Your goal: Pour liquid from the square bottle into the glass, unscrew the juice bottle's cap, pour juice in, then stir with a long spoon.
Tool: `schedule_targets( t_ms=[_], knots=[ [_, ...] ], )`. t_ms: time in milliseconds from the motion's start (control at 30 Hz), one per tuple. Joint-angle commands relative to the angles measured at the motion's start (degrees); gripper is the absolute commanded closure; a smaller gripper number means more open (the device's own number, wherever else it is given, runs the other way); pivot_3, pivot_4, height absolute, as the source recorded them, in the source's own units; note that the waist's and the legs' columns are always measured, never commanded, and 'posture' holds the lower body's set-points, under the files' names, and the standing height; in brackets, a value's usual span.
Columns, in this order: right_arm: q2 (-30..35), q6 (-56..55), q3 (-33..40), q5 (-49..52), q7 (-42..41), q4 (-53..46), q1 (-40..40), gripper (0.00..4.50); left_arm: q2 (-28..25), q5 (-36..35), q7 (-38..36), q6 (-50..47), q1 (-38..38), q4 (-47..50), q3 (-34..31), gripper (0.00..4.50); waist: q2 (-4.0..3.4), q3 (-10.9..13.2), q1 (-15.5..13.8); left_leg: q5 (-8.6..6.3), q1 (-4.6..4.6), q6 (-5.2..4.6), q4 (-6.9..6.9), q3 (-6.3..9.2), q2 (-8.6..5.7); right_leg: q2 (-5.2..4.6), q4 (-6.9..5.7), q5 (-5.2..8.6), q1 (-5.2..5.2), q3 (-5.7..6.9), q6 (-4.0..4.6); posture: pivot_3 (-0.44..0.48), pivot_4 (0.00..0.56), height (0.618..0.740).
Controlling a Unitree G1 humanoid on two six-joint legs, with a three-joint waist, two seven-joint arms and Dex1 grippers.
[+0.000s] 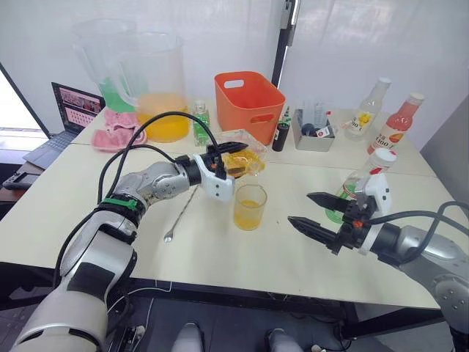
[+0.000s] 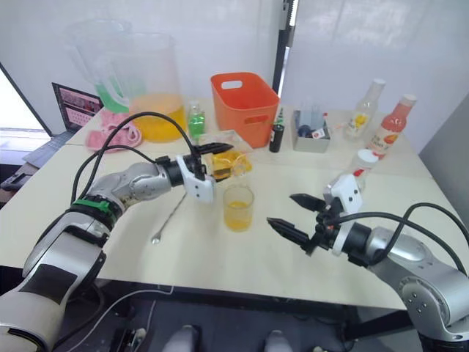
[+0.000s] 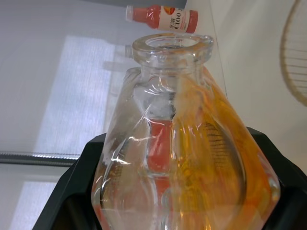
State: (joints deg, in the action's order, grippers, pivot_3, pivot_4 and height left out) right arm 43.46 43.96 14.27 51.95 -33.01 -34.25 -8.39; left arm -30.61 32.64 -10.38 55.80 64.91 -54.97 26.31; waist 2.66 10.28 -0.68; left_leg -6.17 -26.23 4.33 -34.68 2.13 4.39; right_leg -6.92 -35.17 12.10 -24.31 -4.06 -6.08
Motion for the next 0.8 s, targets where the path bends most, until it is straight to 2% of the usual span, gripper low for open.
schedule_targets(
  t_ms=[33,133,200,333,500,633,800],
  knots=[
    [0.66,-0.04,0.79,0.71,-0.66,-0.42,-1.27,0.0,1.1,-11.67,-6.38,-1.84,0.77,4.38,-5.92,1.67,0.0,0.0,0.0,0.0,0.0,0.0,0.0,0.0,0.0,0.0,-0.01,-0.01,0.0,0.0,0.02,0.0,0.15,0.74],
    [0.95,0.07,0.66,0.59,-1.5,-0.01,-1.72,0.0,2.07,-17.9,-13.35,-6.25,-0.43,6.38,-8.13,1.67,0.0,0.0,0.01,0.0,0.0,0.0,-0.02,0.01,0.0,0.0,-0.01,-0.05,0.02,0.0,0.08,0.0,0.15,0.74],
    [1.26,0.13,0.32,0.5,-2.35,0.51,-2.41,0.0,3.31,-25.25,-19.3,-13.73,-1.99,8.6,-11.5,1.67,0.0,0.0,0.04,0.0,0.0,0.0,-0.04,0.01,0.0,0.0,-0.01,-0.15,0.03,0.0,0.21,0.0,0.15,0.74],
    [1.7,0.44,-0.35,0.42,-3.53,1.73,-4.0,0.0,5.01,-34.36,-22.49,-28.42,-3.36,12.18,-18.83,1.67,0.0,0.0,0.44,0.01,0.0,-0.01,-0.07,0.04,0.01,0.01,-0.07,-0.17,0.02,0.0,0.24,0.0,0.15,0.74],
    [2.14,0.69,-0.83,0.4,-4.86,2.46,-4.83,0.0,5.21,-37.74,-20.92,-39.11,-3.53,14.9,-24.52,1.67,0.0,0.0,1.03,0.02,0.01,-0.03,-0.08,0.11,0.0,0.05,-0.09,-0.16,0.03,0.0,0.23,0.0,0.15,0.74],
    [2.56,1.37,-2.29,0.77,-6.33,3.66,-6.89,0.0,2.51,-40.59,-14.12,-49.66,-2.11,11.3,-32.25,1.67,0.0,0.0,1.46,0.02,0.01,-0.03,-0.1,0.14,0.0,0.07,-0.08,-0.16,0.05,0.01,0.21,0.0,0.15,0.74],
    [1.89,2.47,-3.7,0.79,-6.97,4.4,-8.87,0.0,1.24,-43.16,-9.88,-56.95,-2.81,9.25,-37.69,1.67,0.0,0.0,1.73,0.02,0.03,-0.03,-0.07,0.29,0.06,0.23,-0.1,-0.03,0.05,0.01,-0.01,0.0,0.15,0.74]
  ],
)
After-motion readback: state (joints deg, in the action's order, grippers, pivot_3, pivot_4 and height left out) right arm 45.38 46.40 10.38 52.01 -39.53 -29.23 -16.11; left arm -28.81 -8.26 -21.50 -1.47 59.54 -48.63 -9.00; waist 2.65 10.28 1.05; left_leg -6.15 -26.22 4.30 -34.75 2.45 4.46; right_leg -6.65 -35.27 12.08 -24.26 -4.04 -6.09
